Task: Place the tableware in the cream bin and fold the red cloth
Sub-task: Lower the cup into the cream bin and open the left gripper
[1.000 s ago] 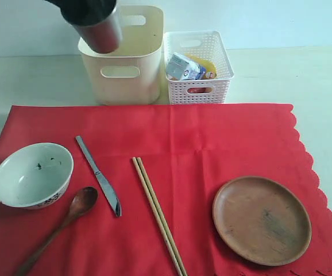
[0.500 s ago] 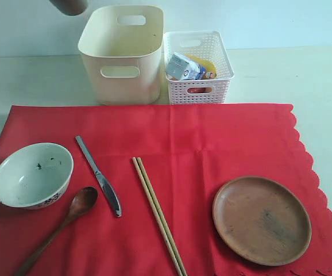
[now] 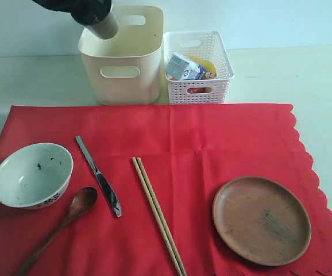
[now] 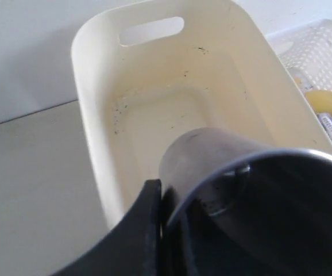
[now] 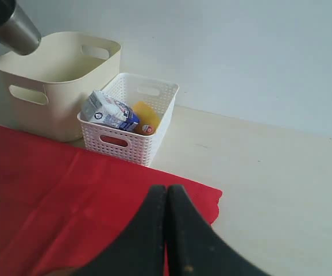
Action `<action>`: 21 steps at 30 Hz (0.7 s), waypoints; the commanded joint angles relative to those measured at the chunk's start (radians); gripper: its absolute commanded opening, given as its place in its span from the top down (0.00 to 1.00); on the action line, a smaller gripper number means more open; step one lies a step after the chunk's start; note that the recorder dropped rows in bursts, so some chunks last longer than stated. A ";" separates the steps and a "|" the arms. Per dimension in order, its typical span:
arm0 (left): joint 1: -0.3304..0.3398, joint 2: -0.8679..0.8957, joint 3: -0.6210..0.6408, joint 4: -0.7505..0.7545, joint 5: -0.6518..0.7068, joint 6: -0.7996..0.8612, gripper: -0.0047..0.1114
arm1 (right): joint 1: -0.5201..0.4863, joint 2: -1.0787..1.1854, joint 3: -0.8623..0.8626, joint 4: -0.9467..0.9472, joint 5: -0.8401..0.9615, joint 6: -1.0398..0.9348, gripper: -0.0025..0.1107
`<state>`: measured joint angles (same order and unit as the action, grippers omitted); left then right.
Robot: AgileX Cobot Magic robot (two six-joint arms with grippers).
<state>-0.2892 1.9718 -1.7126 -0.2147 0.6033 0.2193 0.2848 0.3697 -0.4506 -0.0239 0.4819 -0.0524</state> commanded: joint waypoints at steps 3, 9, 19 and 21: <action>0.002 0.111 0.000 -0.224 -0.101 0.197 0.96 | -0.001 -0.007 0.006 -0.013 -0.002 0.002 0.98; 0.002 0.204 -0.042 -0.257 -0.112 0.221 0.96 | -0.001 -0.007 0.006 -0.022 -0.002 0.002 0.98; 0.002 0.261 -0.116 -0.268 -0.059 0.221 0.73 | -0.001 -0.007 0.006 -0.035 -0.002 0.002 0.98; 0.002 0.261 -0.116 -0.268 -0.059 0.221 0.64 | -0.001 -0.007 0.006 -0.035 -0.002 0.002 0.98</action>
<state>-0.2892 2.2332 -1.8203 -0.4741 0.5405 0.4369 0.2848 0.3697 -0.4506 -0.0472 0.4819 -0.0524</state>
